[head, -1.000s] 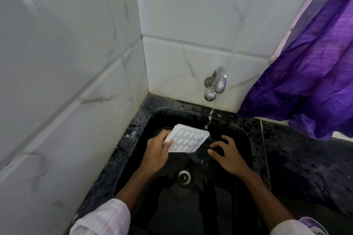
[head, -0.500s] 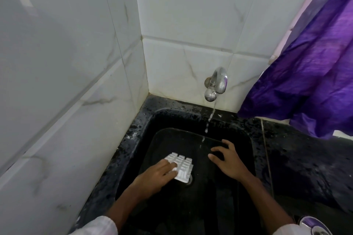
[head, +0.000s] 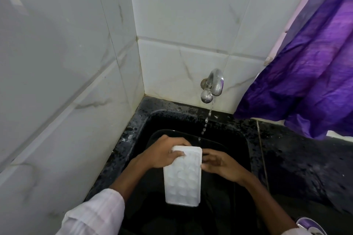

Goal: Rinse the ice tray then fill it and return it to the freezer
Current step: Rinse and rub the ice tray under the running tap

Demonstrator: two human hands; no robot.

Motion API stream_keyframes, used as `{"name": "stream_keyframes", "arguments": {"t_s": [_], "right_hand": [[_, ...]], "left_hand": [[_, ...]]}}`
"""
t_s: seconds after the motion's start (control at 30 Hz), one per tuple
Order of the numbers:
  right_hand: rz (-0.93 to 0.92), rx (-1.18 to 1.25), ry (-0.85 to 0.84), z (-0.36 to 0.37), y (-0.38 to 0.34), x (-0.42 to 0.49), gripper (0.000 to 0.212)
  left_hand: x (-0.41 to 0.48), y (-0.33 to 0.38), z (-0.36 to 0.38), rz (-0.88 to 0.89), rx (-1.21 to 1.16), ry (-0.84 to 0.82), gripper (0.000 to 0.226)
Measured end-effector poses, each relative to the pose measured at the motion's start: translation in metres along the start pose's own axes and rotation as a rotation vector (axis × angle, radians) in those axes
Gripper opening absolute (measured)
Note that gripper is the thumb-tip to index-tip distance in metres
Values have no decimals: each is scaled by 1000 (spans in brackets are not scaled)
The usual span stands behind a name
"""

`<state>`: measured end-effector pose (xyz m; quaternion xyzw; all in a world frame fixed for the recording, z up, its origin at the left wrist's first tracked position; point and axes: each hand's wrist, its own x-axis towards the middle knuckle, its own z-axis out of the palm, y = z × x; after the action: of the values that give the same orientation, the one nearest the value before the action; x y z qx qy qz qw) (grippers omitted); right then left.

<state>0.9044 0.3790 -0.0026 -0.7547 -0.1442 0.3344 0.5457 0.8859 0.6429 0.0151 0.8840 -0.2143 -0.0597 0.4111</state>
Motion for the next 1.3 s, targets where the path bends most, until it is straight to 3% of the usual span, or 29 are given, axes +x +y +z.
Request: {"name": "stream_keyframes", "arguments": {"t_s": [0.13,0.27,0.33,0.5,0.57,0.63,0.77,0.87,0.97,1.07,1.23,1.3], "right_hand": [[-27,167,38,19,-12,-6,40],[2,236,269,32,-13,2,32],[58,343,378,33,-7,6,30],[111,771,591,28,2,15,26],[100,887,646,29,2,18,30],[93,914,659,33,2,21,34],[90,923,619,39,2,21,36],[106,690,720,39,4,20,57],[130,121,1056,27,0,21,100],[-32,-336,1108,7,-11,26,81],[-172,-658,749,-23,-20,41,39],[-182,-785,663,-29,-23,44,32]], "left_hand": [[9,5,-5,-79,-111,164,26],[13,15,10,-206,-201,470,63],[8,20,20,-380,-358,581,67],[-33,10,63,-737,-513,629,48],[-41,9,74,-804,-771,641,40],[-40,14,76,-777,-1022,581,29],[-28,20,74,-648,-1071,622,26],[-21,23,68,-666,-1042,686,23],[-19,21,59,-683,-993,700,19],[-19,20,48,-691,-940,694,19],[-19,16,39,-688,-919,673,23],[-19,18,35,-677,-897,668,25]]}}
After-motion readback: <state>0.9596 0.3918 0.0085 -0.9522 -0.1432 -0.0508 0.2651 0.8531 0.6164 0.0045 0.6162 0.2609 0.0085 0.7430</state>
